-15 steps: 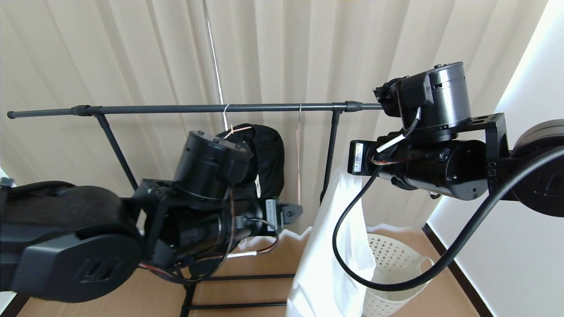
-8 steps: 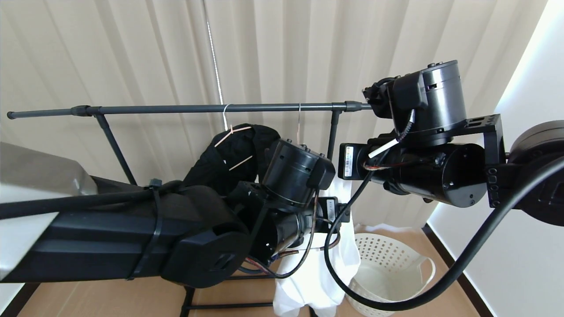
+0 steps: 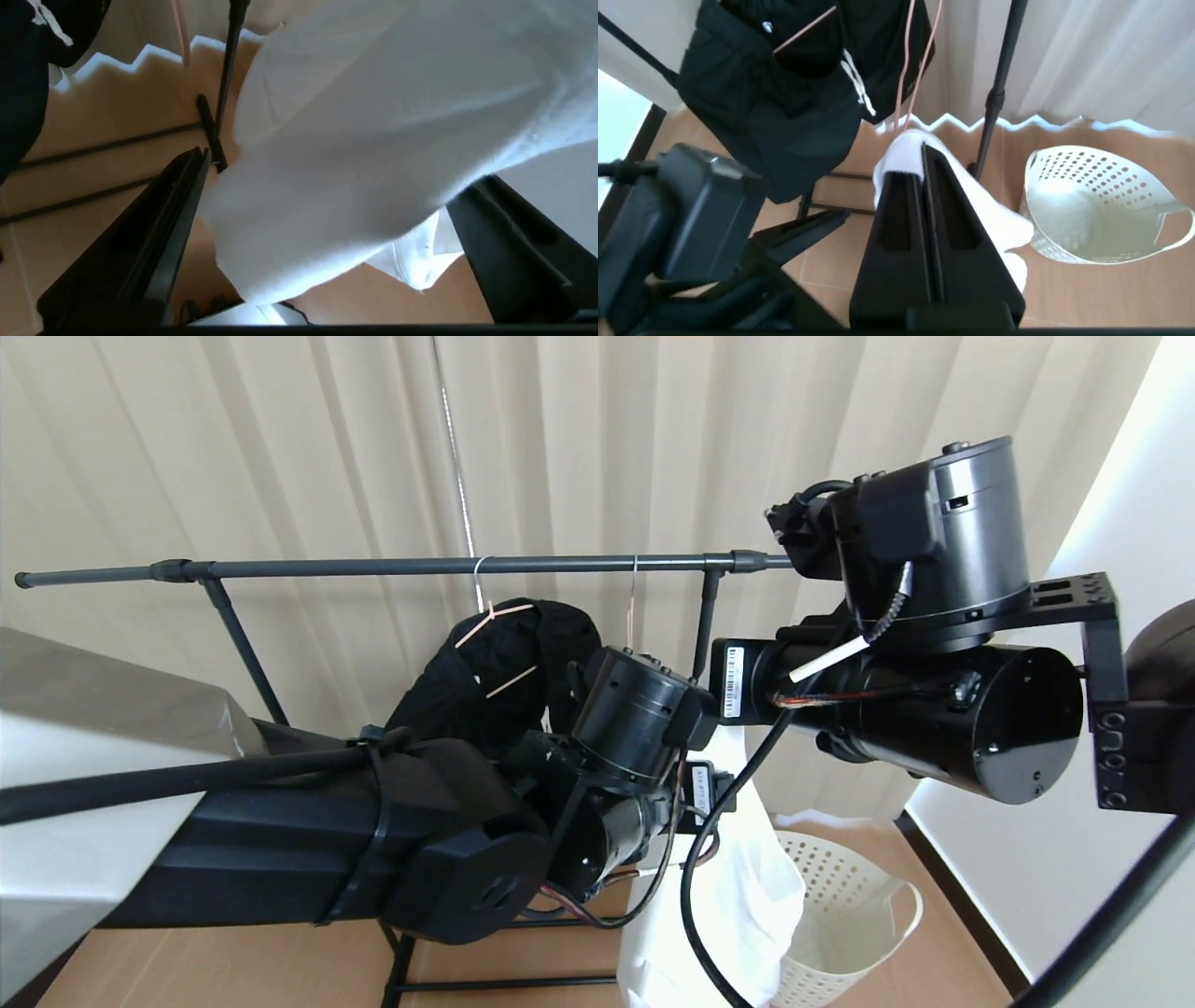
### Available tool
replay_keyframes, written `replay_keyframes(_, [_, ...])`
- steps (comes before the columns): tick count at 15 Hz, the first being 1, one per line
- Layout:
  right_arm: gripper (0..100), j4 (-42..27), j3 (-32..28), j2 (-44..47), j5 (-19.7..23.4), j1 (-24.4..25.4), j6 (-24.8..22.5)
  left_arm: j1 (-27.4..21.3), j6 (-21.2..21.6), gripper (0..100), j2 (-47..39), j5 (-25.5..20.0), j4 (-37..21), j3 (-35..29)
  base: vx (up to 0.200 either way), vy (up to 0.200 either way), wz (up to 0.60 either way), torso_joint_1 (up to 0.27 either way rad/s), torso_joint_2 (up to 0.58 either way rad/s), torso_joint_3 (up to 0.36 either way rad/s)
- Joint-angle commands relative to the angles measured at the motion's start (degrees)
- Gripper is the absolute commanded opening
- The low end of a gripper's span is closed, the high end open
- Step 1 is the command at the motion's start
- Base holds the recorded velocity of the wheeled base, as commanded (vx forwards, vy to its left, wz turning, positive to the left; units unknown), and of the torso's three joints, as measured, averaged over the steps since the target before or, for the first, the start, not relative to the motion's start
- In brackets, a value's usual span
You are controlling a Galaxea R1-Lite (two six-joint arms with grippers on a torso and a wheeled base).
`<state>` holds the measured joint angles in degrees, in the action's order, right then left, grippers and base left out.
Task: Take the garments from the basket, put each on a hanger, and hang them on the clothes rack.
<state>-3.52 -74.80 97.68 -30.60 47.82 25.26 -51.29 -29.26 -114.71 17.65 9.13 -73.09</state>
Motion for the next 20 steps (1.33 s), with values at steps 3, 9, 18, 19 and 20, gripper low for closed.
replay_keyframes(3, [0,0.01,1.15,-3.03,-0.25,1.22,-0.03,0.49,0.25,100,0.37,0.19,0.01,0.06,0.000,0.000,0.00,0.000,0.00,0.000])
replay_keyframes(9, [0,-0.43,1.32,-4.08,-0.34,0.87,-0.12,3.03,1.04,100,-0.69,1.77,0.01,1.90,0.000,0.000,0.00,0.000,0.00,0.000])
replay_keyframes(18, [0,-0.26,-1.58,-2.06,-2.71,-3.70,-0.03,2.15,3.68,100,0.81,1.77,1.86,6.74,0.000,0.000,0.00,0.000,0.00,0.000])
replay_keyframes(19, [0,-0.34,-1.58,-1.44,-2.62,-3.44,-0.03,1.36,5.00,100,0.54,1.42,4.23,6.74,0.000,0.000,0.00,0.000,0.00,0.000])
replay_keyframes(20, [0,-0.17,-1.66,-0.92,-2.71,-3.00,0.05,0.84,6.41,100,-0.25,1.42,6.16,6.65,0.000,0.000,0.00,0.000,0.00,0.000])
